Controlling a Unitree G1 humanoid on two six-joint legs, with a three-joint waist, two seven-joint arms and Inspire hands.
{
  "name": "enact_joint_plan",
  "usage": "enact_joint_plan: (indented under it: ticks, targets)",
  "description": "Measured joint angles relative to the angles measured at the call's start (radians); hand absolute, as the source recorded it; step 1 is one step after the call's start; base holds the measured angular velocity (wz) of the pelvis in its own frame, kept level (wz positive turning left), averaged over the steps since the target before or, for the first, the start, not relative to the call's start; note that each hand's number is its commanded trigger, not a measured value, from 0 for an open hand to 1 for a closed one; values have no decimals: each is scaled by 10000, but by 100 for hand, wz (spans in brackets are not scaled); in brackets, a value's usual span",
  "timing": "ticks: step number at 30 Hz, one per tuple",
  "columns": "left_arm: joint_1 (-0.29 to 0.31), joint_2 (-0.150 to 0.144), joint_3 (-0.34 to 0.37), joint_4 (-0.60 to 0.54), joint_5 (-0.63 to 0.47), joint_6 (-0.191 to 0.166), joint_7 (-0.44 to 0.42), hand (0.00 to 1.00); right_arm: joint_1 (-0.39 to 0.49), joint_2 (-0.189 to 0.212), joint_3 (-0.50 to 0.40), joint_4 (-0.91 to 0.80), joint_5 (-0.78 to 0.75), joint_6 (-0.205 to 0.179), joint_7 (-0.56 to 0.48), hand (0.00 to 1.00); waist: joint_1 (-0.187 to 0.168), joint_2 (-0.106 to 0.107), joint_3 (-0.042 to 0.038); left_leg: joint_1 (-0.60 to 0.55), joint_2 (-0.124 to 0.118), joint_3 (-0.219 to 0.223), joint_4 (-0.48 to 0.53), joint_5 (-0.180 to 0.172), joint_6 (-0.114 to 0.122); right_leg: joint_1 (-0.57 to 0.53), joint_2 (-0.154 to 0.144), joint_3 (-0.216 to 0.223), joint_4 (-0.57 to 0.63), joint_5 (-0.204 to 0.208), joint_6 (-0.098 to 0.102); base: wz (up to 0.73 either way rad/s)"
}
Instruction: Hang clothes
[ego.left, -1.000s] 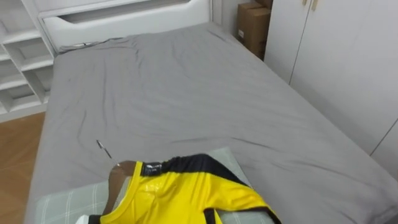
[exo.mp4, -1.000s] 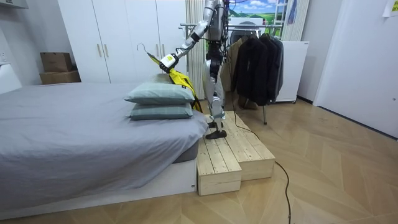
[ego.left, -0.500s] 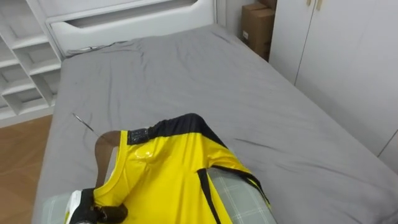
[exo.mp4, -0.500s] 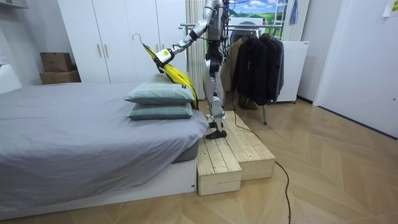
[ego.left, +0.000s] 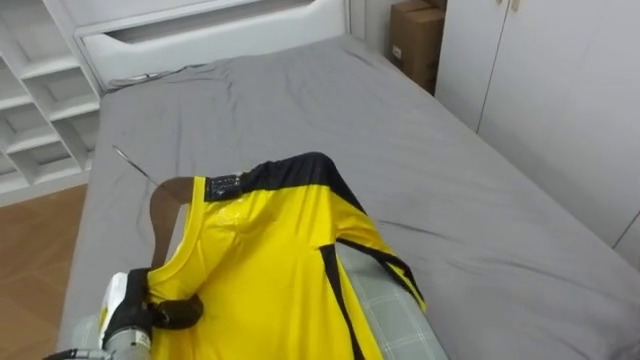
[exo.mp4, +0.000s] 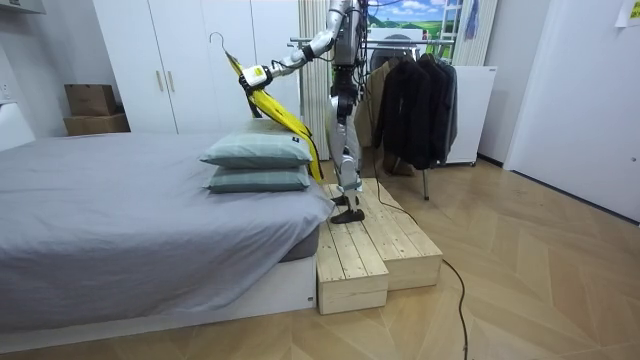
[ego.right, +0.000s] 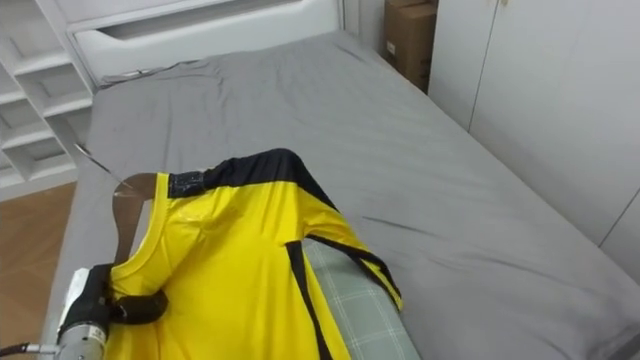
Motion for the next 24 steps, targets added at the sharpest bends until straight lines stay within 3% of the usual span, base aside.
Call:
enact_joint_plan:
  ticks: [6, 10, 17, 24]
  targets:
    - [1, 108, 0, -634, 412, 47, 3, 100, -1, -82, -121, 6, -640, 2, -7, 0, -25, 11, -33, -78, -8, -45, 23, 1, 2, -3, -12, -21, 41, 2, 1, 0]
    - [1, 325, -24, -1003, 1407, 50, 30, 100, -19, -424, -149, -35, -1878, 0, -348, 0, -17, -57, -38, -98, -16, -111, 23, 2, 2, 9, -20, -102, 30, 2, 1, 3]
    - [-1, 615, -157, -1503, 2060, 45, 189, 100, -322, -975, -140, -503, -3913, -50, -1324, 0, 36, -185, -53, -82, -32, -239, 22, 2, 2, 57, -29, -166, 31, 2, 1, 4]
    - [3, 1229, -155, -2038, 3337, 7, 245, 100, -770, -1467, -268, -1649, -6180, -209, -2641, 0, 226, -294, -68, -250, -33, -251, 54, 8, 7, -76, -34, -227, 29, 4, 2, 2]
